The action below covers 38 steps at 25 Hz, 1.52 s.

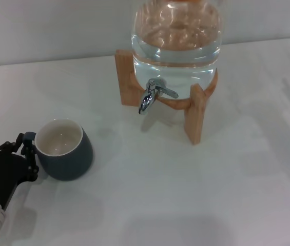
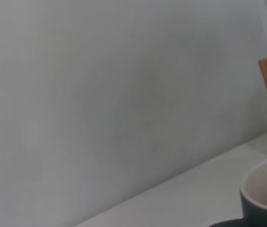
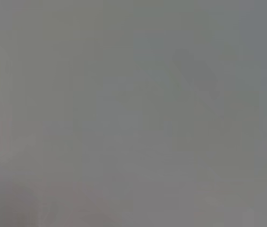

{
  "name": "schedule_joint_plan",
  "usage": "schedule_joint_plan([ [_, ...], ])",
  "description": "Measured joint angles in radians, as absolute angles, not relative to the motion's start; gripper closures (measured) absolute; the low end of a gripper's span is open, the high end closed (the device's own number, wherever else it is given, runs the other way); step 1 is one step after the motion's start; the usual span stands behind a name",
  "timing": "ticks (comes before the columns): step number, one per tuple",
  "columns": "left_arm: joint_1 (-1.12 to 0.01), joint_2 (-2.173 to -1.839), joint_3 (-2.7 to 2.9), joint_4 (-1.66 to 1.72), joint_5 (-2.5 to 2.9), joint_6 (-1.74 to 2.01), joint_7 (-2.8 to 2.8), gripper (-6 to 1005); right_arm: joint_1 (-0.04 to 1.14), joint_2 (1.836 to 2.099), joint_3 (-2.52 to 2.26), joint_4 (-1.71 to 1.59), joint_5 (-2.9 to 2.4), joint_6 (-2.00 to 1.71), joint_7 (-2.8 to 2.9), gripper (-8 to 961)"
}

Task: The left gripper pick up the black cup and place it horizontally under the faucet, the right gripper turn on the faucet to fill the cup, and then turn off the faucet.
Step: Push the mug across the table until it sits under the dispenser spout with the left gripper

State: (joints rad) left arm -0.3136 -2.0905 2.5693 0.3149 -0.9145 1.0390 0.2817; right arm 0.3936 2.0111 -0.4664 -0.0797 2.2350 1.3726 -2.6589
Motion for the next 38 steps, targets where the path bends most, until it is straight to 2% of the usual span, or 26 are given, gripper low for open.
schedule_joint_plan([
  [21, -0.358, -2.089, 2.568, 0.316, -0.915, 1.043, 0.154, 907, 0.404, 2.01, -0.464, -0.08, 2.235, 1.355, -2.662, 110],
  [38, -0.454, -2.089, 2.61, 0.296, -0.914, 1.014, 0.113, 902, 0.425, 2.011, -0.464, -0.08, 2.235, 1.345, -2.677, 110],
])
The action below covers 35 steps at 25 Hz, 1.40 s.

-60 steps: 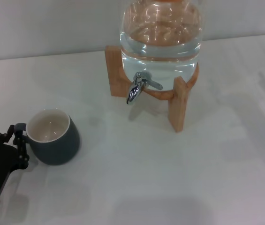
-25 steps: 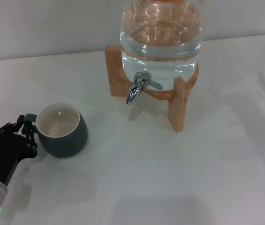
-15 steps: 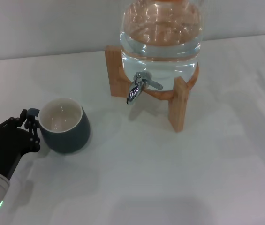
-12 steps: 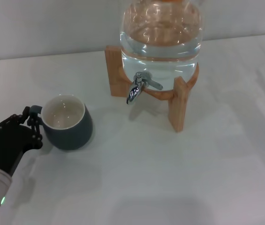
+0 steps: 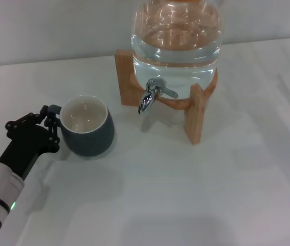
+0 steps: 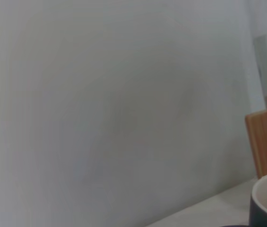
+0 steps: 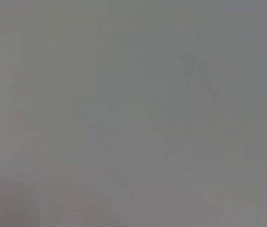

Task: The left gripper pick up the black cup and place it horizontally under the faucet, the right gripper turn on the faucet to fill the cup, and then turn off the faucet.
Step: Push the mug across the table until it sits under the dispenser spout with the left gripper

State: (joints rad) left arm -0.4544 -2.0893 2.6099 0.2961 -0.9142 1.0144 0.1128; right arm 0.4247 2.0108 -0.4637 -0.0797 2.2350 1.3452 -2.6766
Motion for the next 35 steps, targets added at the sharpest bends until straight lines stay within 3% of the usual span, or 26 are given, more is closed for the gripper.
schedule_joint_plan([
  [35, -0.494, -2.092, 2.625, 0.319, -0.786, 0.966, 0.002, 892, 0.426, 2.013, -0.463, -0.08, 2.235, 1.346, -2.688, 109],
])
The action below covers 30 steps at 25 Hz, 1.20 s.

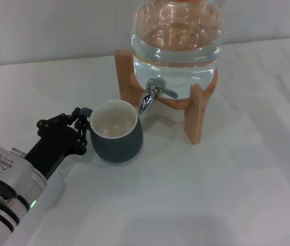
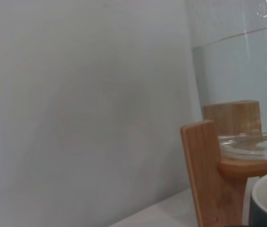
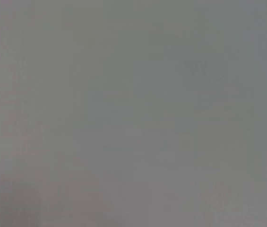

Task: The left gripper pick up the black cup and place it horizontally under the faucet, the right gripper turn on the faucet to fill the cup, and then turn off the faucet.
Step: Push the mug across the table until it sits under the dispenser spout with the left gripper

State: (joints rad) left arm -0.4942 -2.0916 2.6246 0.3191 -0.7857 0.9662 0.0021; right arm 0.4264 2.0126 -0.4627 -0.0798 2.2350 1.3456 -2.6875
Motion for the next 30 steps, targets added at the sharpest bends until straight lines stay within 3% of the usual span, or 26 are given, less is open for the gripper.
schedule_joint_plan([
  [30, -0.521, -2.091, 2.657, 0.31, -0.785, 0.941, -0.024, 883, 0.428, 2.013, -0.465, -0.08, 2.235, 1.352, -2.688, 109],
])
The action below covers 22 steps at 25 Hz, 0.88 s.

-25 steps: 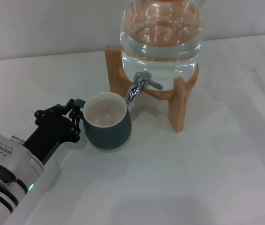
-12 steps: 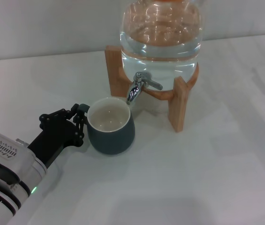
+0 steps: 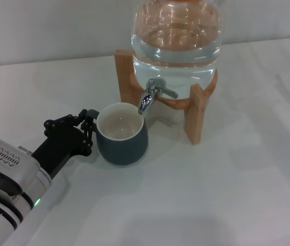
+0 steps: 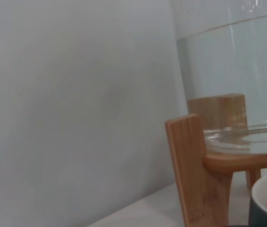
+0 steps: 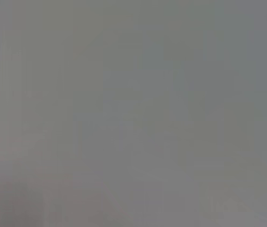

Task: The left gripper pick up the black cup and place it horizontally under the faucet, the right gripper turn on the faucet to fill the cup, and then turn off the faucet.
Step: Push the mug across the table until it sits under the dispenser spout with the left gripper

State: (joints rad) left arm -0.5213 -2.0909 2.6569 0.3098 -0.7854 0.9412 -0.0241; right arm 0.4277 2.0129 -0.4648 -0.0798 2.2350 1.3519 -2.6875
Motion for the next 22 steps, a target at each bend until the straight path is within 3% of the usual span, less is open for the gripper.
schedule_joint_plan([
  [22, -0.563, -2.091, 2.657, 0.298, -0.763, 0.889, -0.026, 877, 0.428, 2.014, -0.466, -0.078, 2.235, 1.353, -2.688, 110],
])
